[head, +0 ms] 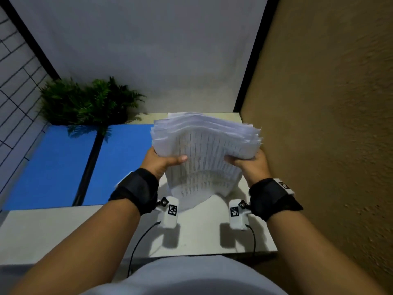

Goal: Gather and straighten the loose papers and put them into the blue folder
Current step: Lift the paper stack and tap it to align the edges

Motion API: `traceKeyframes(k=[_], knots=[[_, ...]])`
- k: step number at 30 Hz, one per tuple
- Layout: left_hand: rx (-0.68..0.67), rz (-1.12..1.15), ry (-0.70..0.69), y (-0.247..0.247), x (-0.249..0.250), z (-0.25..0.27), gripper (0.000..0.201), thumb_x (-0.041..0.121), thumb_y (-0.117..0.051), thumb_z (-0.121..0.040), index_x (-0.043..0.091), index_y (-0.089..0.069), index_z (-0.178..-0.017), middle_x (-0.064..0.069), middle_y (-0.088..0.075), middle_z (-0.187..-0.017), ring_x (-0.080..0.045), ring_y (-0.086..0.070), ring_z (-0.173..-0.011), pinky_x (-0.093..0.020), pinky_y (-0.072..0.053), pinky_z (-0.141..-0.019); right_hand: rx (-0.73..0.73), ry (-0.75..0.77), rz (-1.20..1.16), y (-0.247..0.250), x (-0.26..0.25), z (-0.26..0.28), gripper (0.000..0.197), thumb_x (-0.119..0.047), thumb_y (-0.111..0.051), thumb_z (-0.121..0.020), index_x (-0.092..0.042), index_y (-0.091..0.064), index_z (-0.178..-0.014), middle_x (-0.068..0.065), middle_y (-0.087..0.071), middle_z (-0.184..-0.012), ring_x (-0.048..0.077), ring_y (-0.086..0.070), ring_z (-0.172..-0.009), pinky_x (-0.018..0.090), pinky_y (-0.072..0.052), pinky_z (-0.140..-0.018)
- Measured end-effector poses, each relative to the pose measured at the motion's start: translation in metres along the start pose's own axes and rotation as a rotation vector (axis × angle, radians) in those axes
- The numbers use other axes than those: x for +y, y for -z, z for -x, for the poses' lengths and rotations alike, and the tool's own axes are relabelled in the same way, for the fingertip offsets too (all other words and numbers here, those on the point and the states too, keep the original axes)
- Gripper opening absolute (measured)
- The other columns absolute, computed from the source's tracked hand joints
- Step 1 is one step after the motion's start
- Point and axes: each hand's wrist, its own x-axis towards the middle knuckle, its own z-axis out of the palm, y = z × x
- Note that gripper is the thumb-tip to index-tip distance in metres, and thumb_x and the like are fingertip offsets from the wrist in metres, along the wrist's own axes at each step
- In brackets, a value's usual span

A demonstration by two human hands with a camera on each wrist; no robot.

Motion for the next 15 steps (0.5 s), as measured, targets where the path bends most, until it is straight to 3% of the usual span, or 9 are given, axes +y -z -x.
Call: traceKeyframes(k=[2, 7, 10, 12, 15], knots=[[0.010, 0.025, -0.023, -0.004, 0.002, -0.002, 0.071, 0.003, -0.088, -0.050, 0.006, -0.064, -0.117, -0.010, -0.070, -0.113, -0.027, -0.065, -0.108, -0.047, -0.051, -0.098, 0.048, 0.008, -0.022, -0.001, -0.003, 0.000, 0.049, 0.006, -0.078, -0.068, -0.008, -0.067, -0.114, 0.011, -0.070, -0.113, 0.028, -0.064, -0.110, 0.048, -0.053, -0.094], [0.027, 0.016, -0.126, -0.001, 0.021, -0.012, 0.064, 0.024, -0.091, -0.037, 0.017, -0.070, -0.098, -0.002, -0.074, -0.103, -0.024, -0.066, -0.106, -0.039, -0.055, -0.088, 0.033, 0.091, -0.045, 0.002, -0.021, 0.001, 0.046, 0.000, -0.082, -0.065, -0.012, -0.069, -0.107, 0.006, -0.073, -0.106, 0.025, -0.068, -0.104, 0.043, -0.057, -0.089], [-0.019, -0.029, -0.161, 0.001, 0.019, -0.012, 0.079, 0.025, -0.091, -0.039, 0.012, -0.066, -0.113, -0.002, -0.073, -0.107, -0.021, -0.067, -0.106, -0.031, -0.056, -0.083, 0.039, 0.137, -0.029, 0.002, -0.021, 0.007, 0.078, -0.016, -0.091, -0.051, -0.011, -0.056, -0.121, 0.010, -0.067, -0.116, 0.024, -0.067, -0.107, 0.049, -0.055, -0.092], [-0.051, -0.049, -0.161, 0.002, 0.012, -0.011, 0.091, 0.025, -0.091, -0.043, 0.012, -0.057, -0.127, -0.006, -0.070, -0.117, -0.021, -0.066, -0.110, -0.028, -0.056, -0.080, 0.071, 0.142, -0.024, 0.001, -0.020, 0.011, 0.097, -0.024, -0.092, -0.045, -0.020, -0.044, -0.129, 0.008, -0.059, -0.124, 0.023, -0.062, -0.112, 0.047, -0.053, -0.095], [-0.075, -0.034, -0.174, 0.002, 0.006, -0.008, 0.100, 0.028, -0.093, -0.043, 0.012, -0.051, -0.132, -0.009, -0.066, -0.124, -0.021, -0.063, -0.113, -0.024, -0.056, -0.079, 0.055, 0.188, -0.045, -0.001, -0.020, 0.016, 0.109, -0.021, -0.093, -0.043, -0.038, -0.033, -0.132, 0.003, -0.052, -0.131, 0.019, -0.059, -0.117, 0.045, -0.052, -0.098]])
